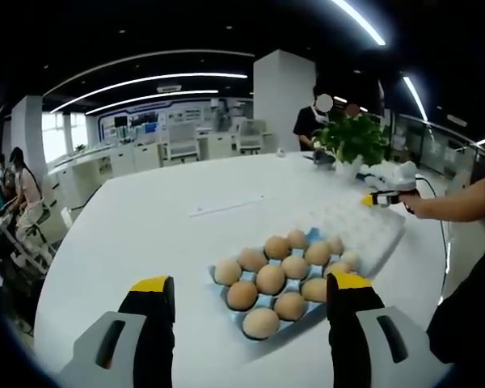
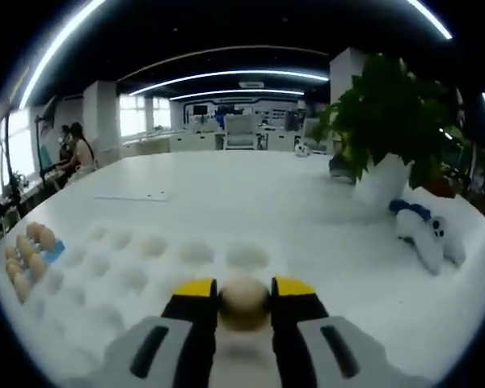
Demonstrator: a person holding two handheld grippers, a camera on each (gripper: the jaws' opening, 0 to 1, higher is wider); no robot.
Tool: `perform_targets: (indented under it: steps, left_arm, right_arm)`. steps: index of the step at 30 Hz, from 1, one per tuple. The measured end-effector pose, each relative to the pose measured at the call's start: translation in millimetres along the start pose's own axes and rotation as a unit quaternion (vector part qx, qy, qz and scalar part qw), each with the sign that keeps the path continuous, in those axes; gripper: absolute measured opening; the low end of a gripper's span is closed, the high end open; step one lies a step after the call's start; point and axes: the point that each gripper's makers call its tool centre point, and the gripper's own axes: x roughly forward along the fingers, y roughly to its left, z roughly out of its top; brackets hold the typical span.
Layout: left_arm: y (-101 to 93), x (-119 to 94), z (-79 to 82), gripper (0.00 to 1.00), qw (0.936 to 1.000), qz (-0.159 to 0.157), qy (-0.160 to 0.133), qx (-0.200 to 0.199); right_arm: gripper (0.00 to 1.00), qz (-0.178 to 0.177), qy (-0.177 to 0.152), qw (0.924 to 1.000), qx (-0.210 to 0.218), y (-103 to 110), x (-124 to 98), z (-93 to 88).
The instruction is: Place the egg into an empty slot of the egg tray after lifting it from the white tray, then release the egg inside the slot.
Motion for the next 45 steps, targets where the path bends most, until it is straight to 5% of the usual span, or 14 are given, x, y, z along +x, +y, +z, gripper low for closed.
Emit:
perform_targets:
  steps: [9,17,25,45]
  left_arm:
    - [6.6,-2.7,-4.3,0.78,1.0,0.007,0.002,-0.004]
    - [7.1,-2.0,-3.5,0.78,1.0,0.005,0.0,-0.004]
    - [8.3,-2.6,-4.0,0.78,1.0,0.006,-0.001,-0.006]
    - [0.9,-3.5,-2.4,0.78,0.9999,0.008,-0.002,-0.006]
  right_arm:
    - [0.25,0.002,-0.043,0.9987,0.027,5.2,-22.1,28.9]
    - [0.25,0.036,-0.06,0.9975,-0.005,32.3,-23.3,46.9]
    - [0.25,0.06,-0.069,0.9957,0.015,44.6,-19.1,52.2]
    - [0.25,0.173,-0.076,0.982,-0.007,127.3,-12.6,67.9]
